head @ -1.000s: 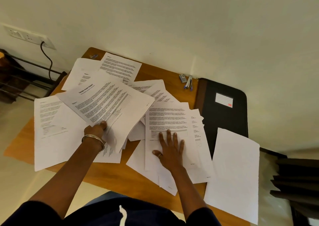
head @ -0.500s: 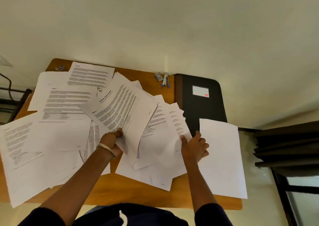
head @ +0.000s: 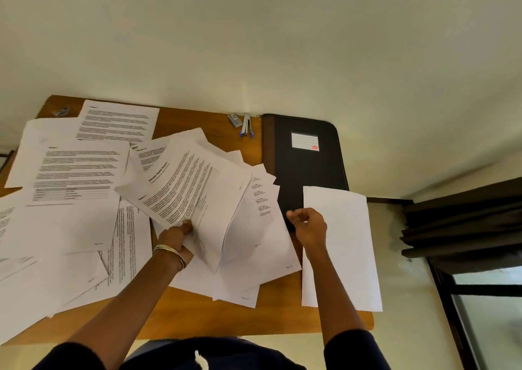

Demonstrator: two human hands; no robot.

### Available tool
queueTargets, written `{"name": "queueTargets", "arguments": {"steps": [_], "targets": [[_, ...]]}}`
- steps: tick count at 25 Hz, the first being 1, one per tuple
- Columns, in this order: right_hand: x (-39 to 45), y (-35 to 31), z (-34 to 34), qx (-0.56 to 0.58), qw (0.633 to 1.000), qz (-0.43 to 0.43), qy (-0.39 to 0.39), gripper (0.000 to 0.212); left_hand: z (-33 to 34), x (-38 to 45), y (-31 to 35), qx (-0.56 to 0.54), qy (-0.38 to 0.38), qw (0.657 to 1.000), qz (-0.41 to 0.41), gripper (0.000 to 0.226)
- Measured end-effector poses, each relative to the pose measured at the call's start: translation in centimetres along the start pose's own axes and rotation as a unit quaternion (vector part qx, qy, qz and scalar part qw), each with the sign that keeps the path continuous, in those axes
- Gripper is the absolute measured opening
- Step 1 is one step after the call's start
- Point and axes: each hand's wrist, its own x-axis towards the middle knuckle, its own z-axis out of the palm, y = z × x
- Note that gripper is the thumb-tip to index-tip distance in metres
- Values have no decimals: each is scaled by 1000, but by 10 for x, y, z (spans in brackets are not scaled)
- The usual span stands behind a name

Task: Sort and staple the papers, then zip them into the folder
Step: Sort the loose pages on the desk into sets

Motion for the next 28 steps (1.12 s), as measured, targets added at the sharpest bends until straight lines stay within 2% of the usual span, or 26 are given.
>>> {"name": "queueTargets", "arguments": {"steps": [3, 5, 8, 12, 14, 16, 18, 19, 21, 23, 24, 25, 28], "targets": [[-5, 0, 18, -158, 984, 4, -87, 52, 0, -1, -3, -10, 14, 1000, 11, 35], [-6, -2, 25, -150, 985, -4, -80, 46, 4, -4, -3, -21, 17, 999, 20, 33], [0, -30, 5, -117, 993, -21, -19, 23, 5, -10, -4, -42, 19, 998, 41, 37], [21, -83, -43, -106, 965, -191, 142, 19, 6, -11, -5, -61, 23, 997, 48, 40], [25, -108, -56, -57, 942, -285, 165, 20, 7, -13, -3, -68, 26, 997, 40, 35], [25, -124, -58, 29, 927, -330, 177, 21, 6, -13, 2, -85, 10, 996, 28, 27], [25, -124, -51, 131, 934, -281, 175, 20, 10, -24, 12, -113, -9, 993, 19, 25], [26, -114, -42, 148, 947, -243, 150, 19, 10, -31, 18, -128, -27, 991, 23, 22], [28, -84, -19, 105, 978, -173, 59, 16, 4, -39, 32, -137, -37, 989, 46, 9], [21, -50, 5, 22, 992, -126, -11, 20, -9, -37, 41, -151, -25, 987, 46, 33], [14, -36, 15, -13, 993, -111, -25, 23, -18, -32, 44, -154, -3, 988, 29, 32], [6, -26, 23, -38, 994, -98, -30, 26, -22, -33, 46, -160, 13, 987, 11, 19], [-11, -16, 33, -74, 994, -74, -34, 32, -32, -33, 51, -154, 26, 988, -9, 30]]}}
